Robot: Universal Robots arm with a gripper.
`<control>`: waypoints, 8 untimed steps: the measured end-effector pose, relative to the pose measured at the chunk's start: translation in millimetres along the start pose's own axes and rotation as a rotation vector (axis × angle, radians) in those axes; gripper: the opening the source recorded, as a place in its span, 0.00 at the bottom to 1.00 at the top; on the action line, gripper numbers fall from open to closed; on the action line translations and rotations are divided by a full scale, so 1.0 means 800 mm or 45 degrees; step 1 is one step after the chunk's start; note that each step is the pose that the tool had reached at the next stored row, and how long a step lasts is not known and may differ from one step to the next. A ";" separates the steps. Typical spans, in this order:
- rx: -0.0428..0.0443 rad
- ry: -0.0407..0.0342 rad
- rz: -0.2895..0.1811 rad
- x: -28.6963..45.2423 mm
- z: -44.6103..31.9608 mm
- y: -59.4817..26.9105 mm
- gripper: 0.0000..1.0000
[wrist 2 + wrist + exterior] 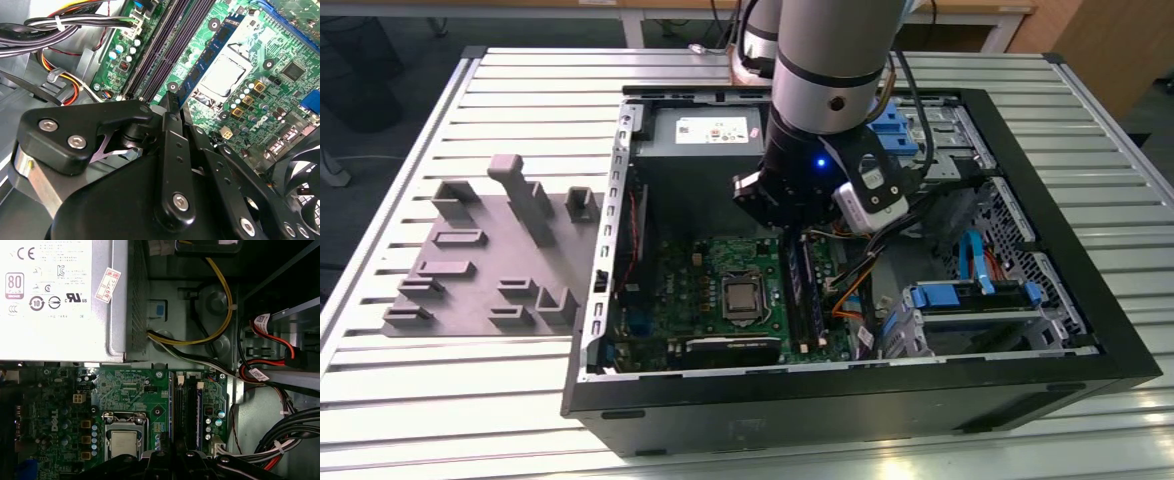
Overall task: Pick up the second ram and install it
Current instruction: 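Insert the second ram into the second slot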
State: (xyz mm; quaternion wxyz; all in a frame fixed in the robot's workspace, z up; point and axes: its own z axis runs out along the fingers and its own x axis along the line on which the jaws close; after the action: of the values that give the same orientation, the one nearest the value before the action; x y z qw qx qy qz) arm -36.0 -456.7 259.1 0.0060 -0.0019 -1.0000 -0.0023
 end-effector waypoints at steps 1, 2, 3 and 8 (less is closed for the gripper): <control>0.000 0.0000 0.000 0.0000 0.0000 0.000 0.14; 0.000 0.0000 0.000 0.0000 0.0000 0.000 0.14; 0.000 0.0000 0.000 0.0000 0.0000 0.000 0.14; 0.000 0.0000 0.000 0.0000 0.0001 0.000 0.14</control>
State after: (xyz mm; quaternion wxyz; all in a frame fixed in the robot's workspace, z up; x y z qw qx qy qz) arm -36.0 -456.7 259.0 0.0060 -0.0019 -1.0000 -0.0023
